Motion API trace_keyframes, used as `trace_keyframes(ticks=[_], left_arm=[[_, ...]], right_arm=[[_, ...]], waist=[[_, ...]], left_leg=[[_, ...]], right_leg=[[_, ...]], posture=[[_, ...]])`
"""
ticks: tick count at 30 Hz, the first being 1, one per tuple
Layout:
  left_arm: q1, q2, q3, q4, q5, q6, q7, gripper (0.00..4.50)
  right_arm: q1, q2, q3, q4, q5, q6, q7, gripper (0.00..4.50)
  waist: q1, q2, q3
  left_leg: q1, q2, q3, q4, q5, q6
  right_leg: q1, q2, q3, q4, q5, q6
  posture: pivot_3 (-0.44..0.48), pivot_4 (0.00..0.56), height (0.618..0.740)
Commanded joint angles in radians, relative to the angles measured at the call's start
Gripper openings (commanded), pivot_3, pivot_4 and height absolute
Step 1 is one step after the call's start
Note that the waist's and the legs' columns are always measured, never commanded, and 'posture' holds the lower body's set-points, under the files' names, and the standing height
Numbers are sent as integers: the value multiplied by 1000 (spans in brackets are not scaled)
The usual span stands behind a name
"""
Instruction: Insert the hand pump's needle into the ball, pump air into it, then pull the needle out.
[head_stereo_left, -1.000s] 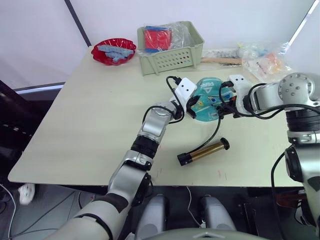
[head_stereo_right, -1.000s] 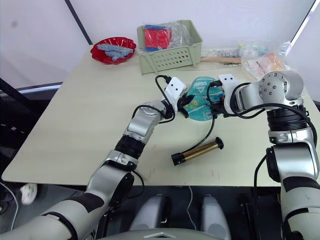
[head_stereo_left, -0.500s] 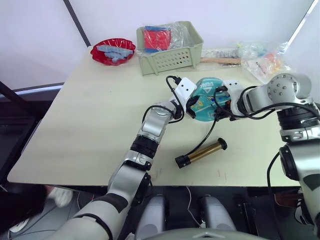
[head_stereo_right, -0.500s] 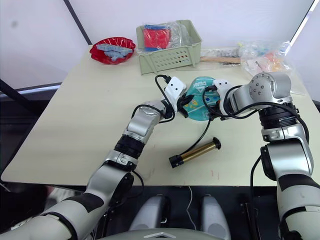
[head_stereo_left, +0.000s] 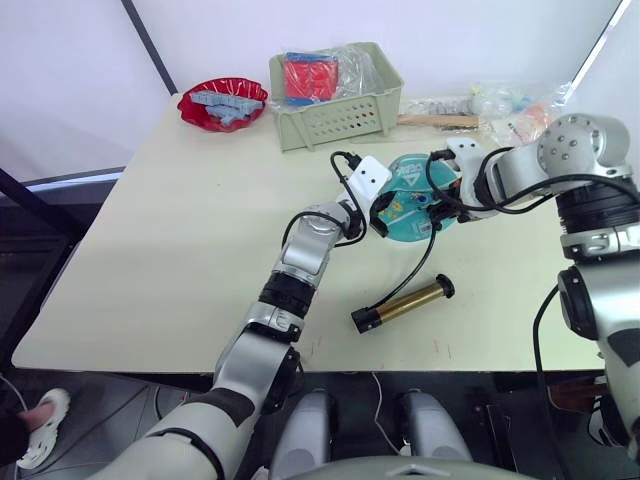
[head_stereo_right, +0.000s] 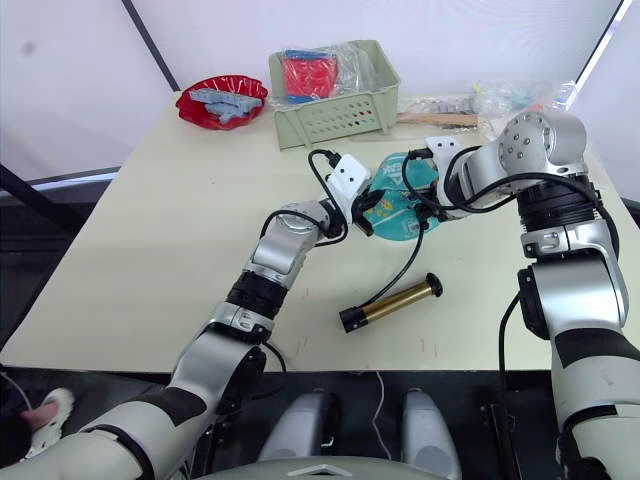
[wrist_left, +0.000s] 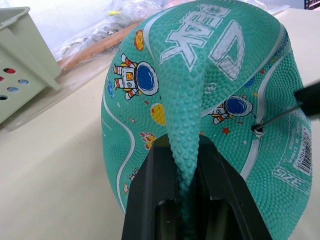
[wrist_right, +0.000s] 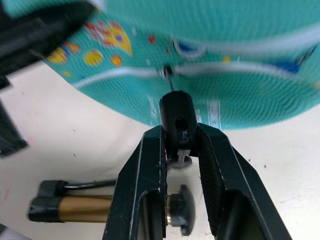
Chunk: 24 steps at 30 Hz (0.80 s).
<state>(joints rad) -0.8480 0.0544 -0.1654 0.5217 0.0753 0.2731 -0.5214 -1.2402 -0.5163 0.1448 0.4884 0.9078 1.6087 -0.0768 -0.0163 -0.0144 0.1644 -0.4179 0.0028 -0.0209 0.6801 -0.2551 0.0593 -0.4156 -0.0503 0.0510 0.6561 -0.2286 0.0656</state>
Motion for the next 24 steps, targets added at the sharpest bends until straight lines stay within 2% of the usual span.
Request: trace_keyframes(ticks=[1,24], left_arm=[[15,-35,-65,-7,-3,-7,-54,13],[-13,-35,-43,58,6,-39,-36,13]], right_arm=[[-47,-4,-8,-22,33,6,12,380],[-15,-100,107,-64,150,6,24,380]], waist=[[3,0,0],[13,0,0]], left_leg=[[0,0,0,0,0,0],[-1,0,-3,-9,0,0]], right_leg=[[0,0,0,0,0,0],[2,-2,-4,-11,0,0]], posture=[[0,150,738],[0,150,738]])
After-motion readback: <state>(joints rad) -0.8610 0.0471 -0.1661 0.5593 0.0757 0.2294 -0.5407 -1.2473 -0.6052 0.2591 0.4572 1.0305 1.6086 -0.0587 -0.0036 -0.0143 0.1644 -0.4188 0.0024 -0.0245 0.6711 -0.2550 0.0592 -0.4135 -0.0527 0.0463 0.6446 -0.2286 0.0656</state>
